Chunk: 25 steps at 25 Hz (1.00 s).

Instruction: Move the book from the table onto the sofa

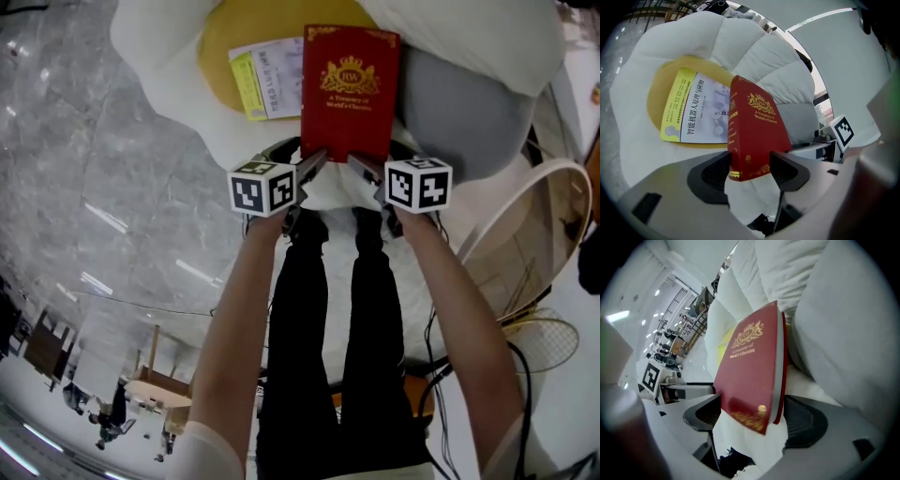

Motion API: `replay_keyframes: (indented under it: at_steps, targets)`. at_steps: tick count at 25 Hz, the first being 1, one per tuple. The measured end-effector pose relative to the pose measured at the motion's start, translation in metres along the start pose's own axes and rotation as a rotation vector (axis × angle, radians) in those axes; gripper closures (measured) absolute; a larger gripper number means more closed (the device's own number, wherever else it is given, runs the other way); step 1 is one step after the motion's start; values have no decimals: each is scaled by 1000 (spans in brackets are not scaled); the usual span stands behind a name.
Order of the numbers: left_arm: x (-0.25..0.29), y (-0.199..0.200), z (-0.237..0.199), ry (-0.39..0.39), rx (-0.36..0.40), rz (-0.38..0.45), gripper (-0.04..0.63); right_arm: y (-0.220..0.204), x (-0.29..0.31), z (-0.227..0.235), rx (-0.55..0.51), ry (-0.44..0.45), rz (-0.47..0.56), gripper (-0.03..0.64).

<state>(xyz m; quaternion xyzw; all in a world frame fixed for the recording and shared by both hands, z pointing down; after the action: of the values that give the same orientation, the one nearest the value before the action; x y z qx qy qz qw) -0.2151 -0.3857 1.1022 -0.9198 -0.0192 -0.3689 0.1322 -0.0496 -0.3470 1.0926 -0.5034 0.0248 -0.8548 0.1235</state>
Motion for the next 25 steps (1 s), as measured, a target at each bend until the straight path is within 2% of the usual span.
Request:
replay_keyframes:
  at_steps: [2, 7, 9, 12, 14, 16, 20, 25]
  targets:
    - [4, -1, 0, 13, 2, -15, 333, 0, -5, 2, -25, -29, 12, 218]
    - [-3, -9, 7, 69, 11, -30, 343, 2, -34, -6, -33, 25, 65, 219]
    - [-17, -12, 18, 74, 21, -22, 388, 1, -50, -14, -42, 56, 69, 219]
    - [-42, -11, 47, 41, 43, 0, 484, -4, -79, -31, -88, 102, 72, 228]
    - [-58, -9, 69, 28, 55, 23, 504, -7, -101, -41, -136, 116, 73, 266]
    - [-75, -6, 91, 19, 53, 57, 521, -8, -124, -50, -169, 124, 90, 373]
    - [-114, 5, 140, -1, 55, 126, 544, 1, -176, -71, -192, 166, 138, 419]
    - [-172, 25, 207, -52, 40, 195, 575, 25, -252, -107, -194, 218, 197, 512]
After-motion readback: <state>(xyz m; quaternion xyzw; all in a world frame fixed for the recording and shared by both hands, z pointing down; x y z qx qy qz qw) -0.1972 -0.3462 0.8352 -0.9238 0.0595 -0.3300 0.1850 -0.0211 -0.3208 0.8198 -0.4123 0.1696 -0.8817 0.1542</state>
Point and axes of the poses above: the fingertips, and each gripper's own axes: x forward along the fingers, z to its right, y out of its top, the point moved 5 cm from there along -x, backward along the fingers
